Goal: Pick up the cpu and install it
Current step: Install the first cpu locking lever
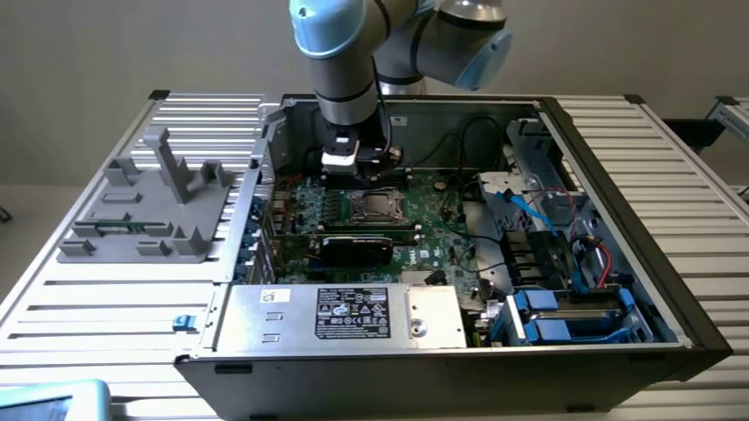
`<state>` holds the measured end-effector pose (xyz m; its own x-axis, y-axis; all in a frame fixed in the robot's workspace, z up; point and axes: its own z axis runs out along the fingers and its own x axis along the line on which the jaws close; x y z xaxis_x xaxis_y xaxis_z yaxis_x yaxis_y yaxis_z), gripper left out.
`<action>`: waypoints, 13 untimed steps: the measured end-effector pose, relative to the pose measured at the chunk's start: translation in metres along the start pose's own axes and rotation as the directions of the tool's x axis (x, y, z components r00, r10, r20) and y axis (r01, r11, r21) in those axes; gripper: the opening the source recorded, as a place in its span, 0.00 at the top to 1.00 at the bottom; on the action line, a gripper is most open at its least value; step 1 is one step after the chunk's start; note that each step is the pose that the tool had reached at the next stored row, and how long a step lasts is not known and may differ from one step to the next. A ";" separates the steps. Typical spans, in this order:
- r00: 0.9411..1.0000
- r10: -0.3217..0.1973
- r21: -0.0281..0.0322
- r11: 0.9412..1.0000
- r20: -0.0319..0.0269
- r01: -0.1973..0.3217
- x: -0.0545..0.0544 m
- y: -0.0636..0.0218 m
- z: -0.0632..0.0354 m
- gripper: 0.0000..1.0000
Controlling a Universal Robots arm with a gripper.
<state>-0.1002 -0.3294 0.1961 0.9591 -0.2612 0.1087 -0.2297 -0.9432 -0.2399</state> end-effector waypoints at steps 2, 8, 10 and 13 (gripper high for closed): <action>1.000 0.009 -0.003 1.000 0.006 -0.009 0.000 0.0001 -0.0002 0.89; 1.000 0.025 -0.007 1.000 0.017 -0.024 -0.002 0.0002 -0.0017 0.89; 0.999 0.027 -0.007 1.000 0.017 -0.027 -0.002 0.0000 -0.0034 0.89; 0.999 0.030 -0.006 1.000 0.020 -0.030 -0.003 -0.0008 -0.0079 0.89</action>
<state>-0.1039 -0.3295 0.2036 0.9548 -0.2857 0.0824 -0.2597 -0.9362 -0.2369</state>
